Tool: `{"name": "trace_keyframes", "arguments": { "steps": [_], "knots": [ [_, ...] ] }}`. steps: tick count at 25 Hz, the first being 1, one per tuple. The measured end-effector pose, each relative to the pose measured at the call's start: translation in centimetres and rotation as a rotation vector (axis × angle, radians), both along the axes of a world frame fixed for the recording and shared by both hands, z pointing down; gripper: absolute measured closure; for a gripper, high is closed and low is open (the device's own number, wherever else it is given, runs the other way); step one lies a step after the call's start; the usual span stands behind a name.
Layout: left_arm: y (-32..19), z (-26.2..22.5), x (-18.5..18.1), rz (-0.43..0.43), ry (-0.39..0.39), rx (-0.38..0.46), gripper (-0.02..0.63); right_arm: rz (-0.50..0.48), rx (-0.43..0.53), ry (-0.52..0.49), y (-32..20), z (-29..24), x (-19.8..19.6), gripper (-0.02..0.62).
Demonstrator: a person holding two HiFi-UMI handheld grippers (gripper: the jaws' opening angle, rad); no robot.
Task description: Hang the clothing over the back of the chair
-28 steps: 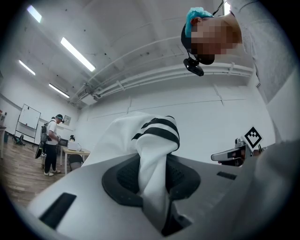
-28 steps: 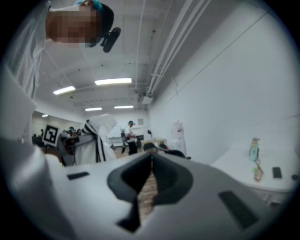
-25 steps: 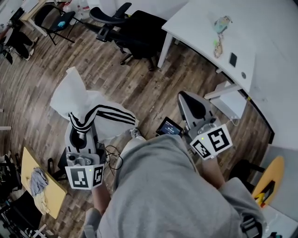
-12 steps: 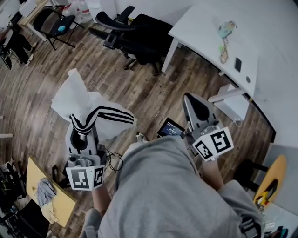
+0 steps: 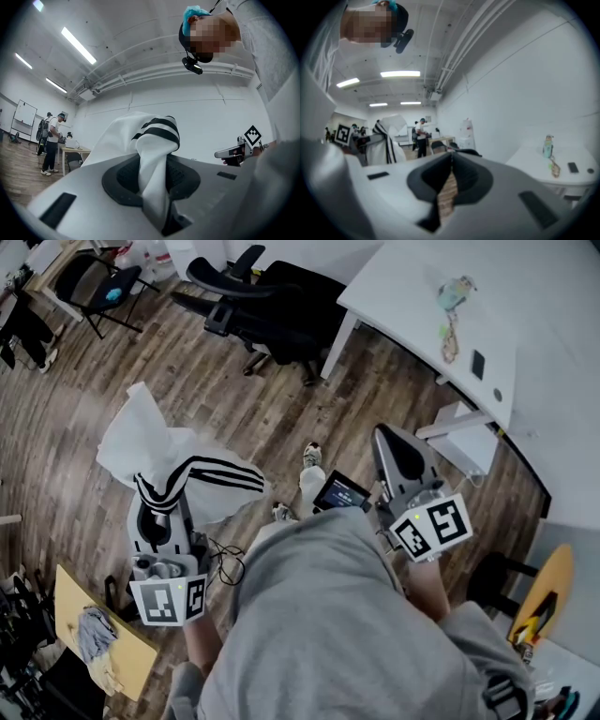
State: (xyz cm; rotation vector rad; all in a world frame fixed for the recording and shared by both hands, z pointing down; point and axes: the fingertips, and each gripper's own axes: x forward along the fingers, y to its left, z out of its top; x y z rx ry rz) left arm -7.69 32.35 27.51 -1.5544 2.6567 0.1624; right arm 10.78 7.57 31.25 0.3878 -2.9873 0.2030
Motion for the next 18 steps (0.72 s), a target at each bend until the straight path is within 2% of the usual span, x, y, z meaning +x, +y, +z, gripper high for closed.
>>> {"name": "trace_keyframes", "arguments": {
  "steps": [18],
  "knots": [
    [-4.6,-0.2,-6.5,-0.119,-0.014,-0.019,0.494,-0.121,-0.025,-0.002,-6.4,0.8,-9.9,0.560]
  ]
}}
